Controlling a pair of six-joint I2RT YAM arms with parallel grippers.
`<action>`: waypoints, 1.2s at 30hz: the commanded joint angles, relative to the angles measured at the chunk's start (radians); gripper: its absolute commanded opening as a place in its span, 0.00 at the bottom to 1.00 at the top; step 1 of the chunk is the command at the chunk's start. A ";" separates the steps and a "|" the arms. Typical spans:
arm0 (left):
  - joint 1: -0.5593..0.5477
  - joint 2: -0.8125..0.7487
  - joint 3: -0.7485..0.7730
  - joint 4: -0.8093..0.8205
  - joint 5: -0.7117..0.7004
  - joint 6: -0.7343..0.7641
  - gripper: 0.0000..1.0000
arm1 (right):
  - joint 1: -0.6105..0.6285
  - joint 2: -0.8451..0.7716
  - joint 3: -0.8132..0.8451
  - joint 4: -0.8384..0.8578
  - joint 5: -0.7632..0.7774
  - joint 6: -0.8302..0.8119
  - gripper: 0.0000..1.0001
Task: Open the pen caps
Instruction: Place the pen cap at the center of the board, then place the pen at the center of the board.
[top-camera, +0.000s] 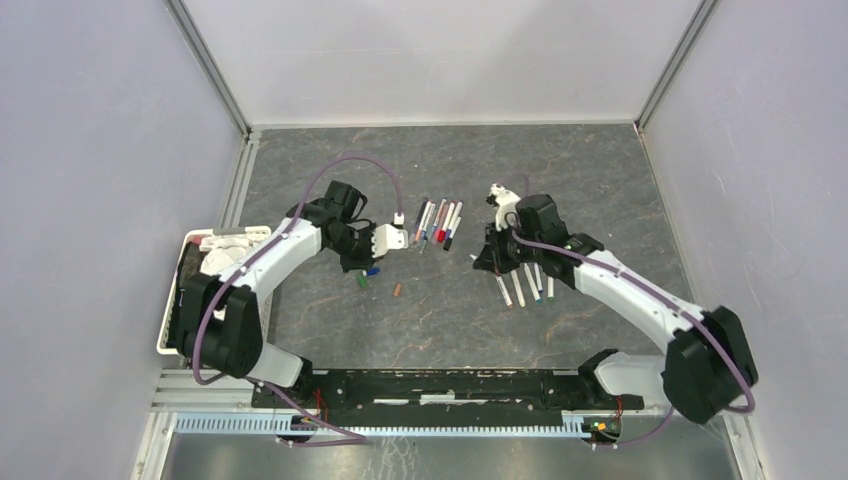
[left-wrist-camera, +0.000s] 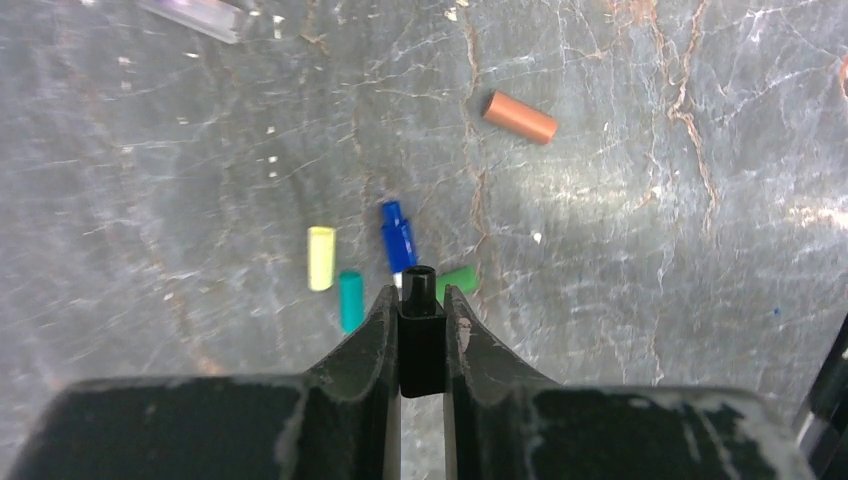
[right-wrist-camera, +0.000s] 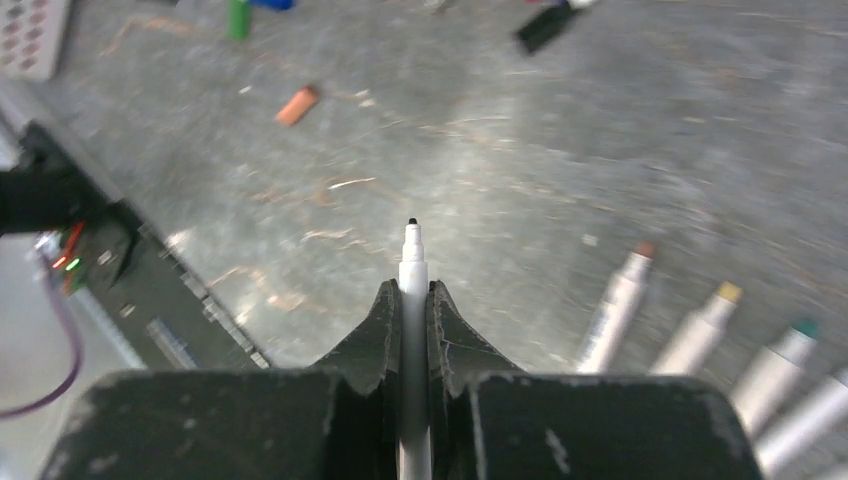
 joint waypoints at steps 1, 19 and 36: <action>-0.026 0.048 -0.066 0.198 0.045 -0.158 0.11 | -0.030 -0.134 -0.089 0.012 0.336 0.044 0.00; -0.059 0.184 -0.070 0.326 -0.075 -0.267 0.41 | -0.112 -0.196 -0.269 0.091 0.700 0.102 0.00; 0.008 0.055 0.365 0.008 -0.088 -0.452 1.00 | -0.181 -0.038 -0.324 0.226 0.783 0.059 0.14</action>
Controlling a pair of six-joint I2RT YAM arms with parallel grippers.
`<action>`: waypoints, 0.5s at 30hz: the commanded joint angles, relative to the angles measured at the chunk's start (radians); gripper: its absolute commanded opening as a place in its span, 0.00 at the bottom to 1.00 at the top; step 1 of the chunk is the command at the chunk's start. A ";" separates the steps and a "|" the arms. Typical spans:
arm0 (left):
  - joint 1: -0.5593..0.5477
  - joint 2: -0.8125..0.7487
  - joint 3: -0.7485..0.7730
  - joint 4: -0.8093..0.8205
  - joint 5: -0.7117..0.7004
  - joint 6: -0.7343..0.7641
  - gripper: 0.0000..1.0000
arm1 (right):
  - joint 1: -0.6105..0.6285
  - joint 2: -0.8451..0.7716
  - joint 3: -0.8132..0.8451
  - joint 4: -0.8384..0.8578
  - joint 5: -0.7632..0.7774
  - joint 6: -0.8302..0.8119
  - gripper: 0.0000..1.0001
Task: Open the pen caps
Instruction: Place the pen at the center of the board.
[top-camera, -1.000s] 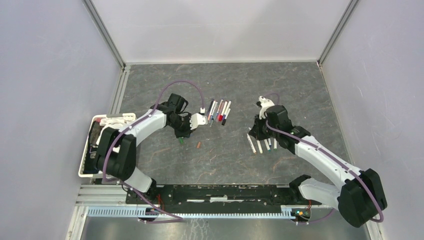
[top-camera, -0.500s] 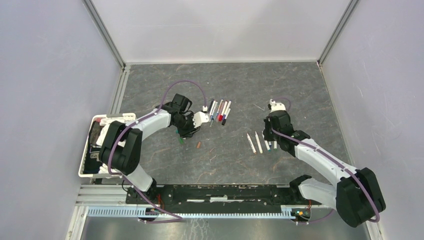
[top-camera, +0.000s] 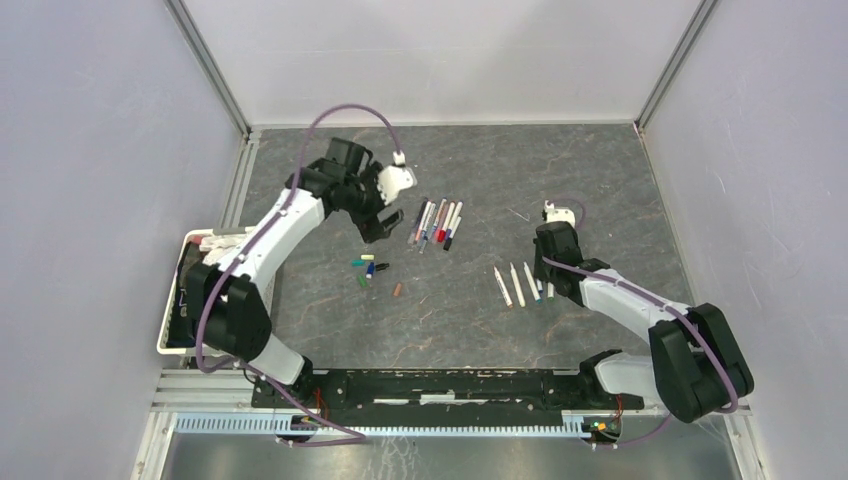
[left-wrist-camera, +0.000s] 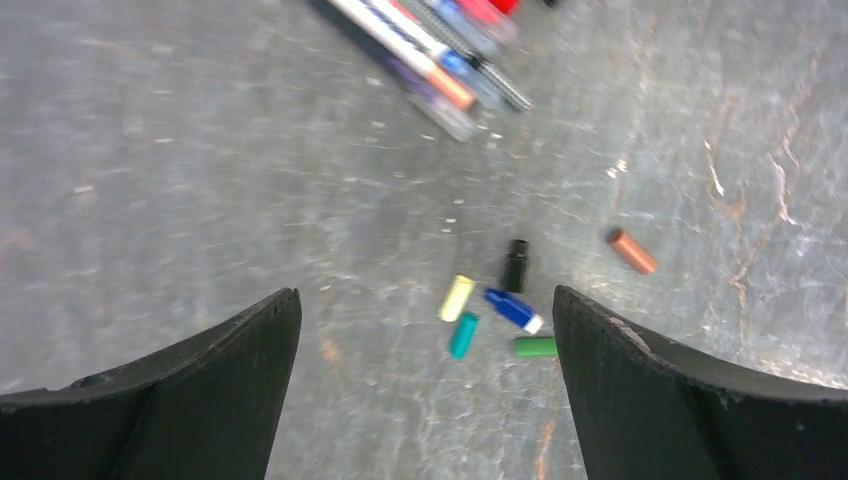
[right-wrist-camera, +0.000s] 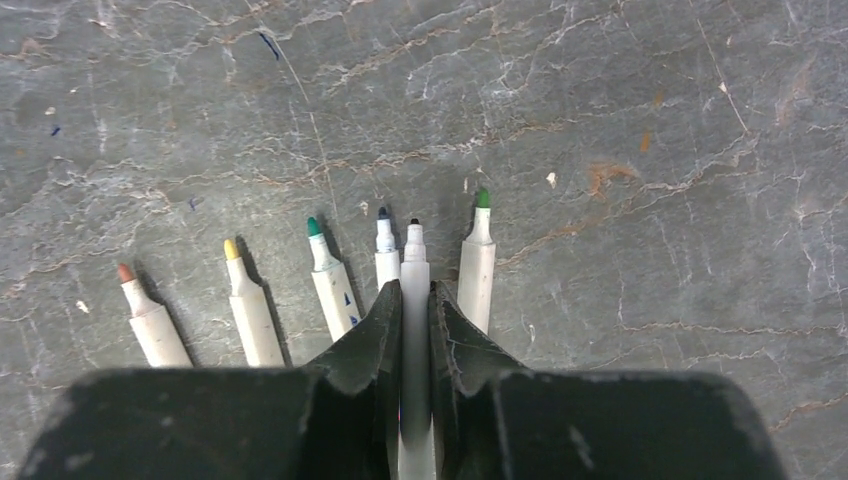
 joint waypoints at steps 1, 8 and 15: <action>0.056 -0.085 0.134 -0.082 -0.016 -0.102 1.00 | -0.016 0.014 -0.024 0.060 0.028 -0.017 0.16; 0.151 -0.210 0.096 0.110 -0.140 -0.172 1.00 | -0.029 0.015 -0.059 0.084 0.000 -0.021 0.25; 0.174 -0.254 0.049 0.203 -0.232 -0.249 1.00 | -0.032 -0.031 -0.041 0.064 -0.014 -0.020 0.29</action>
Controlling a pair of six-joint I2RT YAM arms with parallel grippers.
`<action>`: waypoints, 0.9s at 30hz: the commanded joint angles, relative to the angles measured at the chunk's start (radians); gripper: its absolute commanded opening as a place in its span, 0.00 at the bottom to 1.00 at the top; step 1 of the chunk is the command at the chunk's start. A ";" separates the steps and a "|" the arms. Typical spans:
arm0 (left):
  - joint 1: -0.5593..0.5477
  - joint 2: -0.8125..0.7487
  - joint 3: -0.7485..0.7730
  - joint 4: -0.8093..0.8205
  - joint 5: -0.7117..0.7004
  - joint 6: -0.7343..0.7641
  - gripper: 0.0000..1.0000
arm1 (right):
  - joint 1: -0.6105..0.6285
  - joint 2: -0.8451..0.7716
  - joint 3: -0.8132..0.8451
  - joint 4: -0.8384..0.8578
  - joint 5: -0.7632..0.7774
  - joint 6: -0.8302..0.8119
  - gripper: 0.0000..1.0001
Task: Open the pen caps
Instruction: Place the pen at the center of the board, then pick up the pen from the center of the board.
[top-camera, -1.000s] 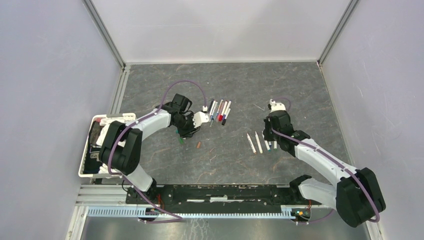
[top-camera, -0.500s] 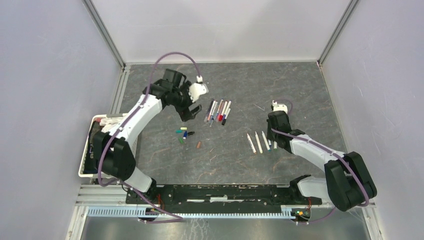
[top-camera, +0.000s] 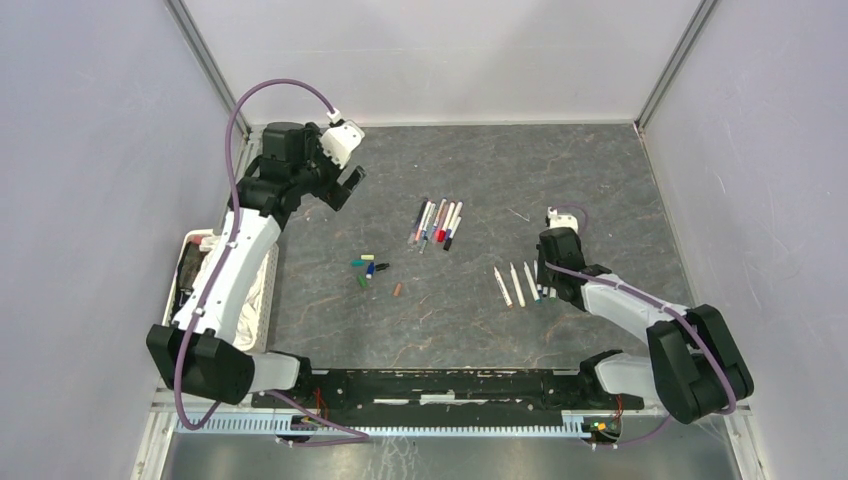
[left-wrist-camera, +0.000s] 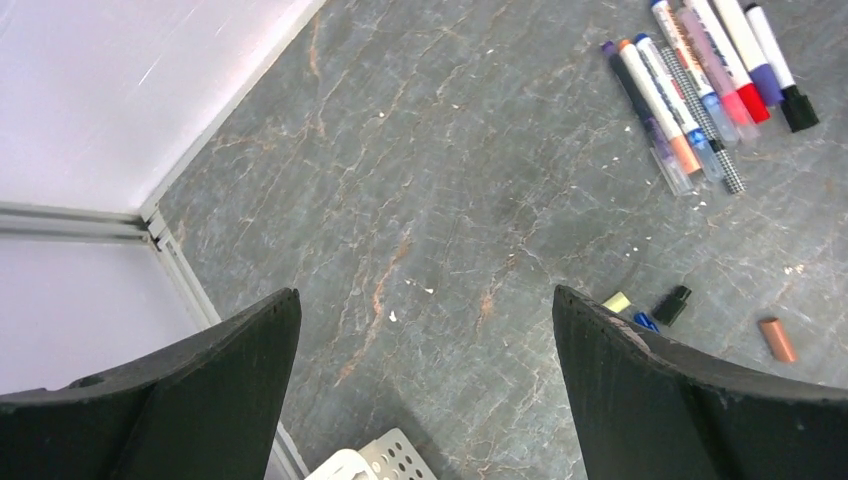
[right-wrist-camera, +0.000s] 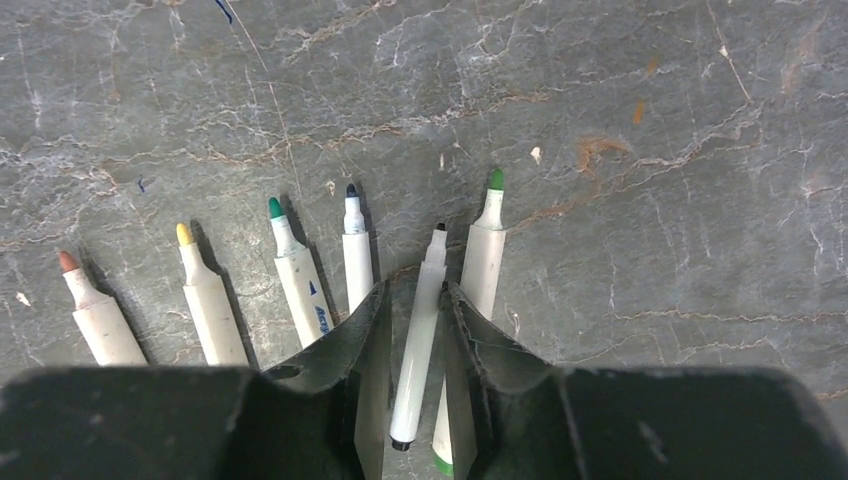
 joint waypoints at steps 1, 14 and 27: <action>0.005 -0.002 -0.008 0.057 -0.052 -0.075 1.00 | -0.003 -0.051 0.030 0.003 -0.006 -0.001 0.30; 0.004 0.050 -0.056 -0.070 0.147 -0.138 1.00 | 0.173 0.245 0.497 -0.121 -0.095 0.040 0.45; 0.003 0.041 -0.107 -0.121 0.163 -0.114 1.00 | 0.311 0.677 0.879 -0.223 -0.074 0.109 0.45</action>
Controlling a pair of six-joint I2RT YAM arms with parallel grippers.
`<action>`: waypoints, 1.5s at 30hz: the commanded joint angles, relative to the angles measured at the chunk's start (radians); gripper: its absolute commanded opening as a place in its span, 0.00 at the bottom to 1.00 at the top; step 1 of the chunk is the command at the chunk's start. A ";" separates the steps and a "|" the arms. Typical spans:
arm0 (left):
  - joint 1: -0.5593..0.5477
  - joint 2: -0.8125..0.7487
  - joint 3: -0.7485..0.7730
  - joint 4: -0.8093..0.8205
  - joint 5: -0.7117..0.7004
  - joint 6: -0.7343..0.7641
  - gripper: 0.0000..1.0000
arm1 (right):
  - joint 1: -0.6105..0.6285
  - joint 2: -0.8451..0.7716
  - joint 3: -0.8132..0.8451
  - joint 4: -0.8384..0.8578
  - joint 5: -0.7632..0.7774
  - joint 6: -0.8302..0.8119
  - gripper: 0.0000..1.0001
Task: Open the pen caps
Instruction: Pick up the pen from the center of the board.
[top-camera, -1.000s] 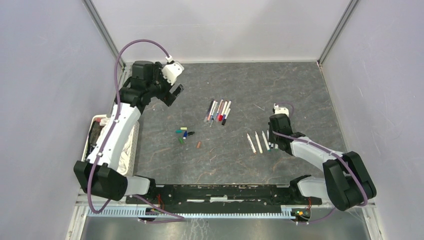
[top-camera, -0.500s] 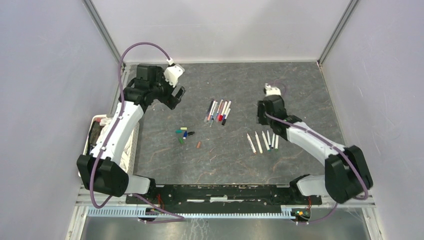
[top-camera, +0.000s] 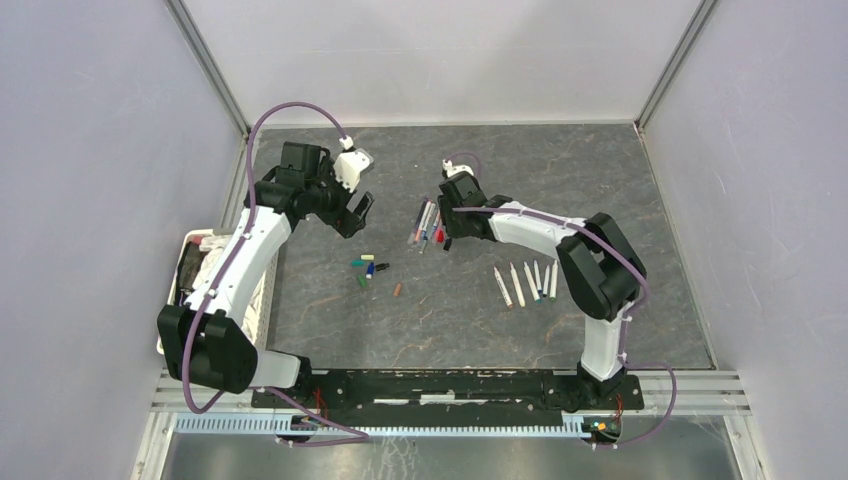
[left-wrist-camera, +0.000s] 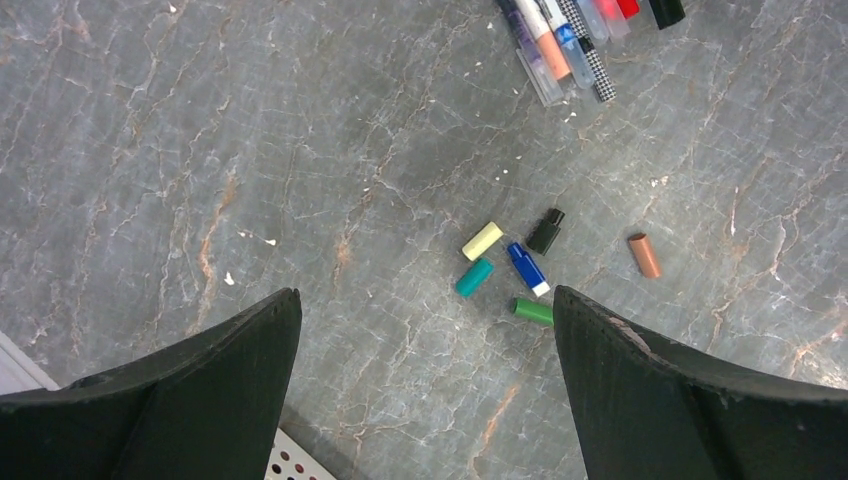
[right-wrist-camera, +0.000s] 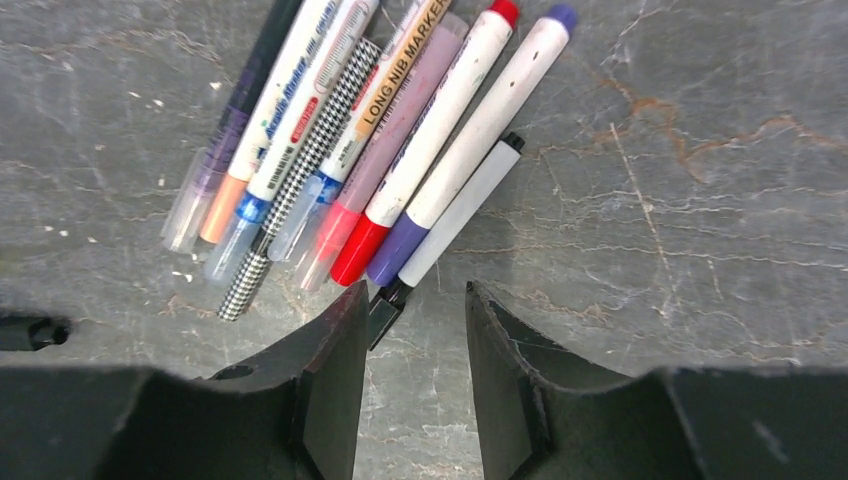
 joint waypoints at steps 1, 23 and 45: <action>0.002 -0.008 0.001 -0.018 0.054 -0.022 1.00 | 0.002 0.054 0.067 -0.043 0.020 0.038 0.45; 0.001 0.002 0.019 -0.056 0.119 0.002 1.00 | -0.004 0.061 -0.012 -0.069 0.114 0.006 0.32; -0.001 0.013 0.062 -0.143 0.266 0.051 1.00 | -0.059 0.154 0.110 -0.171 0.068 -0.005 0.33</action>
